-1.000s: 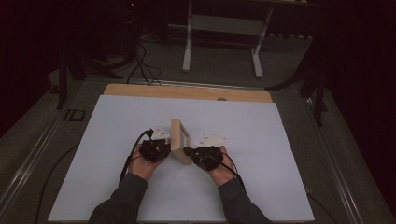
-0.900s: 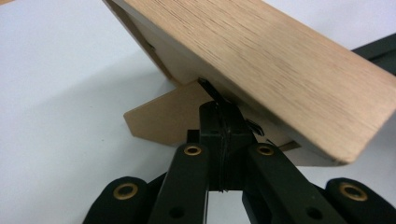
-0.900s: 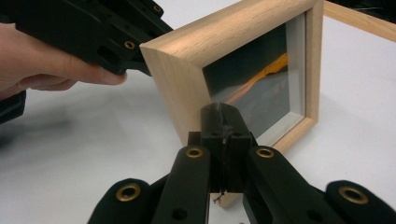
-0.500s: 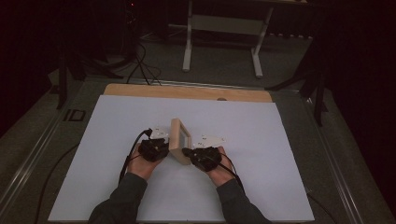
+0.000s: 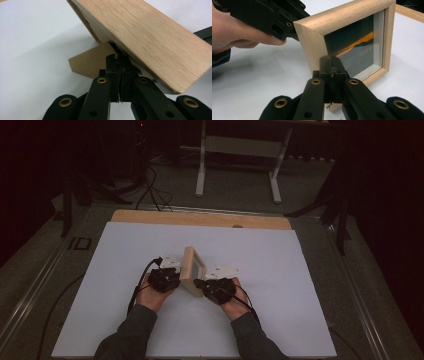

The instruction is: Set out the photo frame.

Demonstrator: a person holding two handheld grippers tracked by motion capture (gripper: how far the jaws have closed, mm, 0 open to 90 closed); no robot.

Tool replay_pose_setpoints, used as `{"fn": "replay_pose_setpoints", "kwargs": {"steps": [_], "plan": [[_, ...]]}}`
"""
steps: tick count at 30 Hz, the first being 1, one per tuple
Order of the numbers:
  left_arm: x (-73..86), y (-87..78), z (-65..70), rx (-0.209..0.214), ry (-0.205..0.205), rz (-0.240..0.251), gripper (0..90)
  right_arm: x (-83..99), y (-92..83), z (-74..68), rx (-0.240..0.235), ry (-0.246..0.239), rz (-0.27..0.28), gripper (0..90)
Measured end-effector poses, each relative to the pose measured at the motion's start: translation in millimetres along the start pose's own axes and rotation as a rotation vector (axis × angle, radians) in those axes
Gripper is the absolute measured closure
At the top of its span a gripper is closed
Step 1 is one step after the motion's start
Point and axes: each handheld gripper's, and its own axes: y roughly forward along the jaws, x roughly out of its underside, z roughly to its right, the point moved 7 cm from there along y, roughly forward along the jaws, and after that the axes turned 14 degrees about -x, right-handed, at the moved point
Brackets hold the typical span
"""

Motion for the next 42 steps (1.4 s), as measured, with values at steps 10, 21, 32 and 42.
{"fn": "replay_pose_setpoints", "kwargs": {"steps": [10, 21, 32, 42], "plan": [[-0.3, 1.1, -1.5, 0.011, -0.002, 0.001, 88.5, -0.5, 1.8, -1.2, -0.003, 0.003, 0.004, 89.7], [0.2, 0.3, -3.9, -0.002, -0.006, 0.007, 84.8, 0.4, 0.9, 0.7, 0.009, -0.006, -0.004, 87.0], [6.4, -8.7, -17.5, -0.055, -0.032, 0.025, 70.8, -0.8, -5.1, 5.4, 0.027, 0.004, 0.011, 76.7], [12.6, -16.7, -24.6, -0.1, -0.052, 0.047, 56.3, 2.1, -7.5, 7.6, 0.039, 0.003, 0.004, 63.2]]}}
